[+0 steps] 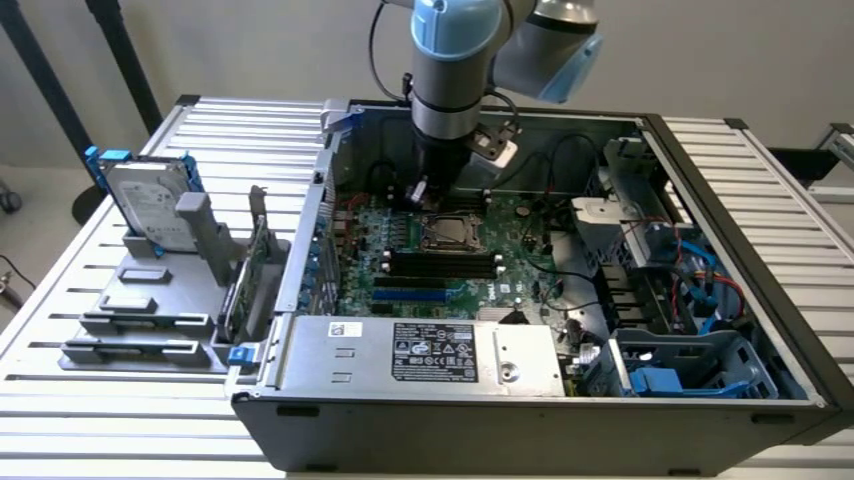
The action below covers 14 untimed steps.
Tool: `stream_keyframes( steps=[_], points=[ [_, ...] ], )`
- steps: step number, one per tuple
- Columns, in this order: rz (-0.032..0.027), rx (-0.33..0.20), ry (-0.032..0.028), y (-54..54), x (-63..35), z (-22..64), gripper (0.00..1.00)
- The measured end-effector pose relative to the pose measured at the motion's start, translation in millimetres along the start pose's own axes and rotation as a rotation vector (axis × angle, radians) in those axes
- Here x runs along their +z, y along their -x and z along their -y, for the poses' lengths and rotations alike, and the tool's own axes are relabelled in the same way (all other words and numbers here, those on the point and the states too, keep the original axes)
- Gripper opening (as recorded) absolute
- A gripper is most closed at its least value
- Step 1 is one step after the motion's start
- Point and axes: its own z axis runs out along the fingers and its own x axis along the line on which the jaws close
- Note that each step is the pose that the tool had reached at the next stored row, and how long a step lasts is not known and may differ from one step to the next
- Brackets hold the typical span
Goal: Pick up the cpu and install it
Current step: 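Install the first cpu locking lever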
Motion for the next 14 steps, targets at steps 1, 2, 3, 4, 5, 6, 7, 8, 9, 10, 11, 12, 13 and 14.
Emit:
stream_keyframes(
  steps=[1,2,3,4,5,6,7,8,9,10,11,12,13,14],
  points=[
    [0.0007,0.0,0.0005,-0.3,0.1,-0.3,0.11],
    [0.0015,0.0,0.0009,-0.5,0.1,-0.7,0.11],
    [0.0024,0.0,0.0014,-0.8,0.1,-1.0,0.11],
    [0.0031,0.0,0.0018,-1.0,0.2,-1.4,0.11],
    [0.0039,0.0,0.0022,-1.3,0.2,-1.8,0.11],
    [0.0047,0.0,0.0027,-1.5,0.2,-2.2,0.11],
    [0.0057,0.0,0.0032,-1.8,0.2,-2.6,0.11],
    [0.0064,0.0,0.0036,-2.0,0.2,-3.0,0.11],
    [0.0071,0.0,0.0039,-2.3,0.2,-3.4,0.11],
    [0.0078,0.0,0.0042,-2.6,0.2,-3.8,0.11],
    [0.0084,0.0,0.0045,-2.9,0.3,-4.3,0.11],
    [0.009,0.0,0.0047,-3.2,0.3,-4.7,0.11],
    [0.0097,0.0,0.005,-3.5,0.3,-5.2,0.11],
    [0.0103,0.0,0.0051,-3.9,0.3,-5.8,0.11]
  ],
)
